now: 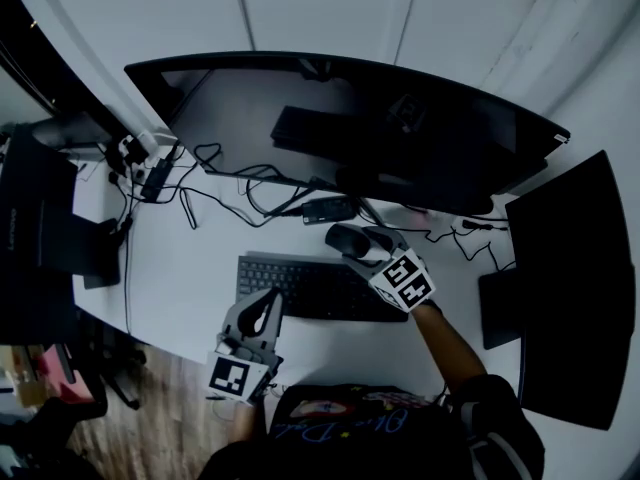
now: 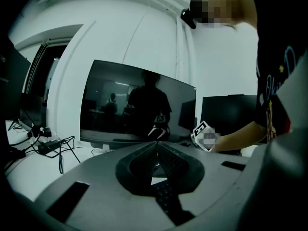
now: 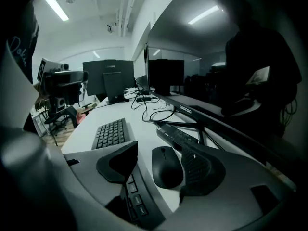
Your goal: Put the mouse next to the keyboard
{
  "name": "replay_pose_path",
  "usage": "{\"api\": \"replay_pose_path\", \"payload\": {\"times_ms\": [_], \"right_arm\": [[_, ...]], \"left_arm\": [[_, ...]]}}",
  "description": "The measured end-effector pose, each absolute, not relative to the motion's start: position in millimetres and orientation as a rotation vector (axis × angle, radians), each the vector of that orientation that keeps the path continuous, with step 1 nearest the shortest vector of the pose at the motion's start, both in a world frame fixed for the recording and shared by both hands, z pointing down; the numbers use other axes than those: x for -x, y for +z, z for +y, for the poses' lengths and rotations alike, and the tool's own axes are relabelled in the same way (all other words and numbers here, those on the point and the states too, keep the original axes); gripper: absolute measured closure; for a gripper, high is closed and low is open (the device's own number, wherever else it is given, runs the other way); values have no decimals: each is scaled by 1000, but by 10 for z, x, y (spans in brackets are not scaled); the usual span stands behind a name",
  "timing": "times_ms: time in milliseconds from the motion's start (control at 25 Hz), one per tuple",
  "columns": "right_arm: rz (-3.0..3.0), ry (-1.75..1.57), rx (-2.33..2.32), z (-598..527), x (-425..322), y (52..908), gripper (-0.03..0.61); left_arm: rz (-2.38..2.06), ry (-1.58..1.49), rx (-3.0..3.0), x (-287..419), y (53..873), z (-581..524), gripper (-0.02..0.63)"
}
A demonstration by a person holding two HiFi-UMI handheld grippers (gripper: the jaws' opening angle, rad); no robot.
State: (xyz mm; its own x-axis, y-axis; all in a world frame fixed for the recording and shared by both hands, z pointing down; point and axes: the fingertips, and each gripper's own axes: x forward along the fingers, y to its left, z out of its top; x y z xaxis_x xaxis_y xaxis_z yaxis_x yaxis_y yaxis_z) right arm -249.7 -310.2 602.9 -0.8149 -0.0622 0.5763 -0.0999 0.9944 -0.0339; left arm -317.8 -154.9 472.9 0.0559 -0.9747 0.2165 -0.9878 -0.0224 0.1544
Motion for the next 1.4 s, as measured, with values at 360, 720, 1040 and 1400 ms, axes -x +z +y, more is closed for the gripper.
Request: {"api": "replay_pose_path", "payload": {"times_ms": [360,720,1040,1400], "right_arm": [[-2387,-38,1,-3157,2604,6489,321],[-2364,29,66,-3141,2696,6713,305],[-2328,34,93,-3140,2702,6779,307],[-2403,37,-6,-3174,2677,6483,307]], "left_arm": [[-1954,111,-2061,3236,4854,-1767,609],[-1920,129,-2065,3292,4915,-1896,610],[-1916,133,-2065,3319,4947,-1900,609],[-1938,121,-2057,3335,4892,-1812,610]]}}
